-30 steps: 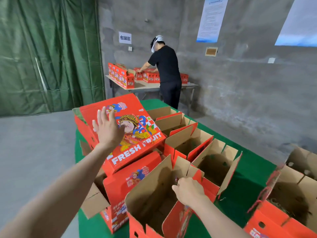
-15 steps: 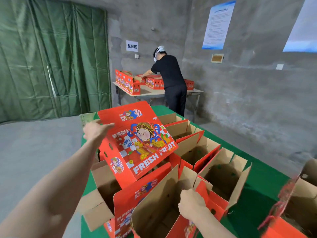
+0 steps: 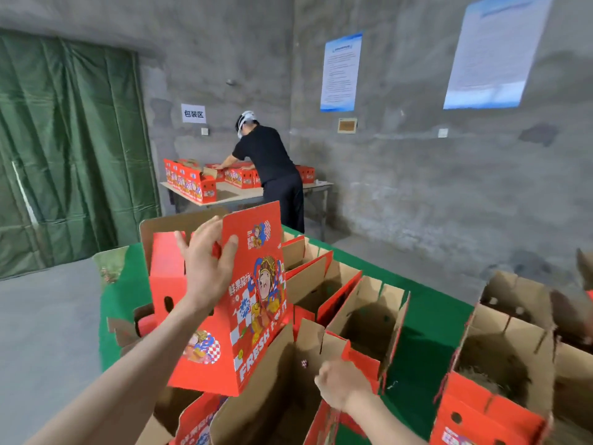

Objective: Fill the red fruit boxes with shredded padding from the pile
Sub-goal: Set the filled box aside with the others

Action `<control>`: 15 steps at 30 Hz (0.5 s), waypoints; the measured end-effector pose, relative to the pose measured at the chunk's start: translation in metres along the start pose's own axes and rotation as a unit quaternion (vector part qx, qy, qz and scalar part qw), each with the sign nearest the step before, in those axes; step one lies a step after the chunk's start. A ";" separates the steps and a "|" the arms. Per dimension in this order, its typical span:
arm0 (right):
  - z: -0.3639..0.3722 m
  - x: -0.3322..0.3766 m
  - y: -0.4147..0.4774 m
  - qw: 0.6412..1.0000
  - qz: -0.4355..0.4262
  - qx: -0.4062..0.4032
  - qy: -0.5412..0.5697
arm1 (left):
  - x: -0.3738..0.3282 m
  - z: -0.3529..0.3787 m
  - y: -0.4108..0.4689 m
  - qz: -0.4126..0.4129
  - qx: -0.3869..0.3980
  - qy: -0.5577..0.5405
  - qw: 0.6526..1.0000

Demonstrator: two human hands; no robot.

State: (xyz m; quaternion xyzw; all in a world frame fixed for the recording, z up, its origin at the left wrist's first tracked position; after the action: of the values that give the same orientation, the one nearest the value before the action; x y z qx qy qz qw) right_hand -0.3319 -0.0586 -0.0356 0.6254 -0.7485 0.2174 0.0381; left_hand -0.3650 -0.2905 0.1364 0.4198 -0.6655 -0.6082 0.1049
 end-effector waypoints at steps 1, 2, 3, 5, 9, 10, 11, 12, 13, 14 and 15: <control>-0.017 -0.001 -0.003 0.995 -0.015 -0.033 0.088 | -0.024 0.001 -0.006 0.074 0.002 0.000 0.997; -0.037 -0.003 -0.009 0.975 -0.007 -0.049 0.219 | -0.045 0.002 -0.013 0.154 0.010 0.005 0.988; -0.058 -0.005 -0.015 0.934 0.012 -0.036 0.356 | -0.065 0.003 -0.020 0.234 0.019 0.010 0.972; -0.100 -0.011 -0.025 0.819 0.031 0.023 0.572 | -0.098 0.003 -0.035 0.360 0.032 0.012 0.932; -0.178 -0.053 -0.052 0.702 0.024 0.087 0.707 | -0.161 0.007 -0.054 0.439 0.019 -0.019 0.898; -0.186 -0.068 -0.061 0.703 0.038 0.090 0.705 | -0.177 0.009 -0.059 0.448 0.022 -0.026 0.893; -0.192 -0.084 -0.069 0.708 0.049 0.085 0.700 | -0.193 0.013 -0.066 0.460 0.027 -0.033 0.887; -0.196 -0.098 -0.079 0.714 0.056 0.067 0.694 | -0.210 0.016 -0.074 0.473 0.034 -0.039 0.879; -0.199 -0.113 -0.088 0.722 0.062 0.040 0.688 | -0.226 0.021 -0.083 0.485 0.044 -0.042 0.873; -0.202 -0.130 -0.098 0.735 0.070 0.009 0.674 | -0.243 0.024 -0.094 0.494 0.060 -0.043 0.866; -0.205 -0.147 -0.107 0.753 0.078 -0.022 0.653 | -0.260 0.028 -0.105 0.507 0.084 -0.043 0.857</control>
State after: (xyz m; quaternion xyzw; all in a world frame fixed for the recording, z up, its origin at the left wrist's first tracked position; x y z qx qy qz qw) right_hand -0.2426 0.1402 0.1309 0.2694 -0.5923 0.5583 0.5146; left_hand -0.1748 -0.0824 0.1318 0.0048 -0.8387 -0.4300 0.3340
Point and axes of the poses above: each hand's wrist, its own y-axis towards the middle knuckle, its own z-axis out of the palm, x = y × z, the point moved 4 cm from there along y, towards the middle knuckle, and after that the axes turned 10 degrees about z, right-handed, at the moved point
